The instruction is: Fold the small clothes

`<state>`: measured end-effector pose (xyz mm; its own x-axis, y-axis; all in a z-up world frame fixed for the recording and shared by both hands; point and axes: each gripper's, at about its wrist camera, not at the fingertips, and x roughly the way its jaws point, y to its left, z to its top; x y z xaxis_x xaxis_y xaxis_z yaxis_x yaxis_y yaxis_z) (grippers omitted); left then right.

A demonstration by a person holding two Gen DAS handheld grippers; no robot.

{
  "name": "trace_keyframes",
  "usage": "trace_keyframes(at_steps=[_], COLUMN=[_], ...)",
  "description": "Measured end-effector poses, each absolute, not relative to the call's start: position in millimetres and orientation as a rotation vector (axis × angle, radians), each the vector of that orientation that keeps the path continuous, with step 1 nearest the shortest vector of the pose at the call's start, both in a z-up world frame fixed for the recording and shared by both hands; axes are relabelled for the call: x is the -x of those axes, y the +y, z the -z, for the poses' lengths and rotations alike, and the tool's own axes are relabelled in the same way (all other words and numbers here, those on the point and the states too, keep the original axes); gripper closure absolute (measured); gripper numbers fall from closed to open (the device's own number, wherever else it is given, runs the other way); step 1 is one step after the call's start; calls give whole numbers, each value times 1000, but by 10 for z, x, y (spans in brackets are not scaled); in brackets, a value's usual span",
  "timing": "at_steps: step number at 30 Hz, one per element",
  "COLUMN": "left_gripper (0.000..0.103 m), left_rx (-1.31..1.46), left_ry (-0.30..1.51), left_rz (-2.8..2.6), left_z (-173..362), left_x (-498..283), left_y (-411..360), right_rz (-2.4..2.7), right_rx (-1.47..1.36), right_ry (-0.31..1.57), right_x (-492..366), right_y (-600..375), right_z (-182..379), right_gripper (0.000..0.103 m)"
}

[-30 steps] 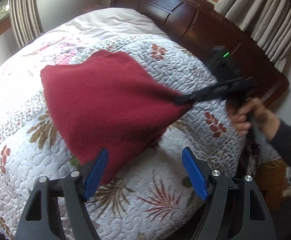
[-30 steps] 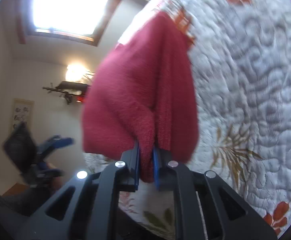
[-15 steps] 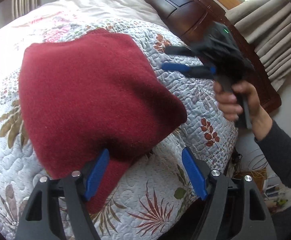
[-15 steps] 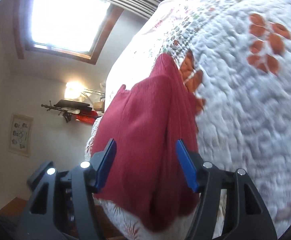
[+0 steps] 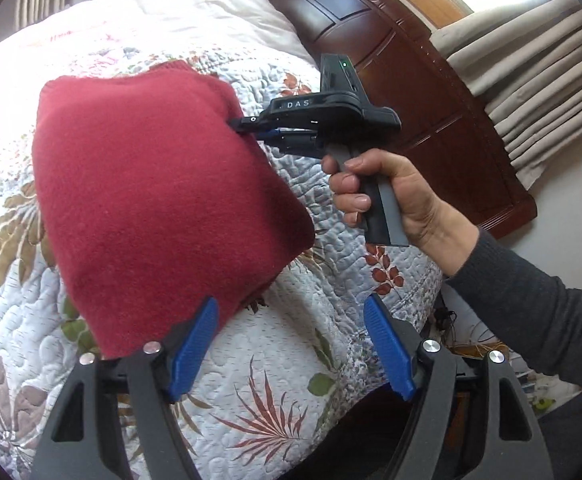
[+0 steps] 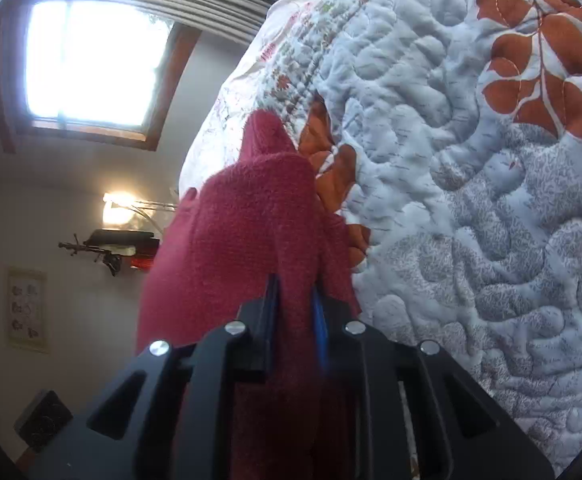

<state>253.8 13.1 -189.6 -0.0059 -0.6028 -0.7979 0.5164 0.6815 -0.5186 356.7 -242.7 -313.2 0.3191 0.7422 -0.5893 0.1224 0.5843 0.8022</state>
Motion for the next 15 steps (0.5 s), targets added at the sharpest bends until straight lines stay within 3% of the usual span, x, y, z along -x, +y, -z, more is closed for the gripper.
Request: trace_keyframes(at_steps=[1,2,8,9,10,11,15], left_gripper=[28,28,27,26,25,24,25], left_rx=[97,115,249,271,289,296,345], left_ry=[1296,1285,1271,1280,1291,1306,1365], left_rz=[883,882,845,837,823,799,778], left_z=[1853,1812,1821,1864,1923,1996,2161], left_x=[-2555,-2582,-2812,-2845,-2871,-2896,-2948], left_y=[162,199,363,374,386,395,462], right_rz=[-478,-469,-582,-581,-572,-558,-534], right_rx=[-891,-883,-808,-785,-770,-769,-830], right_ry=[1192,1177,1200,1217,1242,1273,1315], right_x=[-3524,-3446,-2698,-2613,-2571,-2556,-2453], right_y=[-2487,-2560,-2426,-2344,-2278,-2245,-2224], right_z=[3066,2976,2720,2765,2860,2988,3283], right_gripper=[64,57,57,61,79,84,89])
